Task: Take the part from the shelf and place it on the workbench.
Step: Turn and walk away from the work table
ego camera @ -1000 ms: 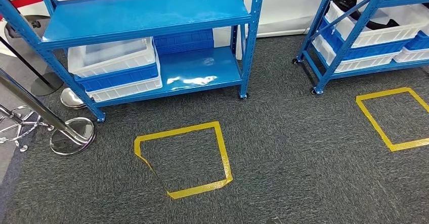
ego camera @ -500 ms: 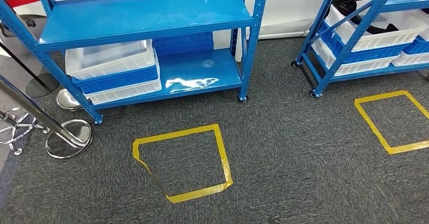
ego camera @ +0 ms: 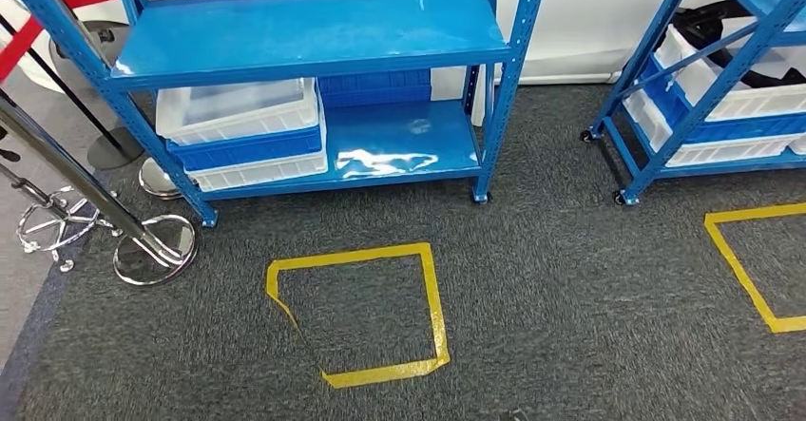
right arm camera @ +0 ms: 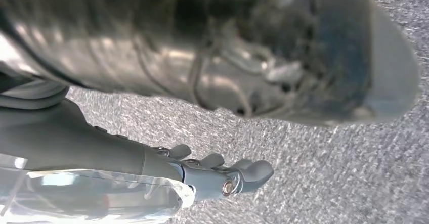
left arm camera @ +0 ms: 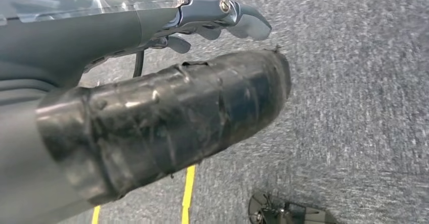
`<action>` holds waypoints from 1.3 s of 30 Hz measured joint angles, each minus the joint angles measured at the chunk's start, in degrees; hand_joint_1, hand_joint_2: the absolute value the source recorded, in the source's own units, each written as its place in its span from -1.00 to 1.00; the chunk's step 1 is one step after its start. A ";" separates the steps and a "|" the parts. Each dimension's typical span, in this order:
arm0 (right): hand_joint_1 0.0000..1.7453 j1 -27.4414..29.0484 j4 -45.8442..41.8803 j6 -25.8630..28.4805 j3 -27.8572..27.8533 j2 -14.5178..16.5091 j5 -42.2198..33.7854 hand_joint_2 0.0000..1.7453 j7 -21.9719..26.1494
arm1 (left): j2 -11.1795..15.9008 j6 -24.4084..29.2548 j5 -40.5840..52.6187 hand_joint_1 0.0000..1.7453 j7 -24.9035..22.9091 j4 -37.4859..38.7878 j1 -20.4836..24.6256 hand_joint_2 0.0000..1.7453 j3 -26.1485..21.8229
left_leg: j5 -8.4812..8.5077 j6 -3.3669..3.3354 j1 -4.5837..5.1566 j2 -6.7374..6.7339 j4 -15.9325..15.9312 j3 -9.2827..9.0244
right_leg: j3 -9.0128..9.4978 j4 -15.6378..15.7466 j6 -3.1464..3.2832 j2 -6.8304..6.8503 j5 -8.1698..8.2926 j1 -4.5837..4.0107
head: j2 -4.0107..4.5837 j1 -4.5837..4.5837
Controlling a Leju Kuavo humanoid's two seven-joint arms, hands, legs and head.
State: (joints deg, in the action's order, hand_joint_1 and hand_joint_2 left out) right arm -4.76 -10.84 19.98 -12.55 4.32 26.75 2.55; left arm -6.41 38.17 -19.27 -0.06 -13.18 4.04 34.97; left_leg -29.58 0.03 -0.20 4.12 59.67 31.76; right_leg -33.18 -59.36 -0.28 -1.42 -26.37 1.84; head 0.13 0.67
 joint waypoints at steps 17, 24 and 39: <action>-1.00 -0.19 -0.04 0.13 0.02 -0.07 0.03 -1.00 0.34 | 0.03 0.02 0.03 -1.00 -0.09 0.00 0.05 -1.00 0.37 | 3.73 -2.07 0.00 -4.93 -2.06 1.37 | 1.26 -5.64 -1.89 2.83 -6.83 -0.55 | 0.00 0.14; -1.00 0.30 -0.01 0.26 0.04 -0.23 0.04 -1.00 0.33 | -0.03 0.02 0.01 -1.00 -0.09 0.00 0.03 -1.00 0.99 | 1.48 -2.19 0.24 -3.27 -1.55 -0.86 | -2.54 -4.92 -1.72 1.74 -0.52 -0.57 | 0.01 -0.15; -1.00 0.21 0.05 -0.25 0.07 -0.11 -0.05 -1.00 0.20 | -0.02 0.02 -0.04 -1.00 -0.17 0.00 -0.04 -1.00 1.25 | 2.97 0.35 -0.19 -3.80 5.03 5.23 | 2.31 -0.24 0.58 1.52 -2.28 -0.62 | 0.01 0.53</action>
State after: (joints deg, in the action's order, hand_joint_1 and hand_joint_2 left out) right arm -4.55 -10.78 19.73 -12.48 4.21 26.70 2.75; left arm -6.43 38.18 -19.32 -0.23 -13.18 4.01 36.22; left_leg -26.61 0.38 -0.39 0.32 64.70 36.98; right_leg -30.87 -59.60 0.30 0.10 -28.65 1.22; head 0.13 1.20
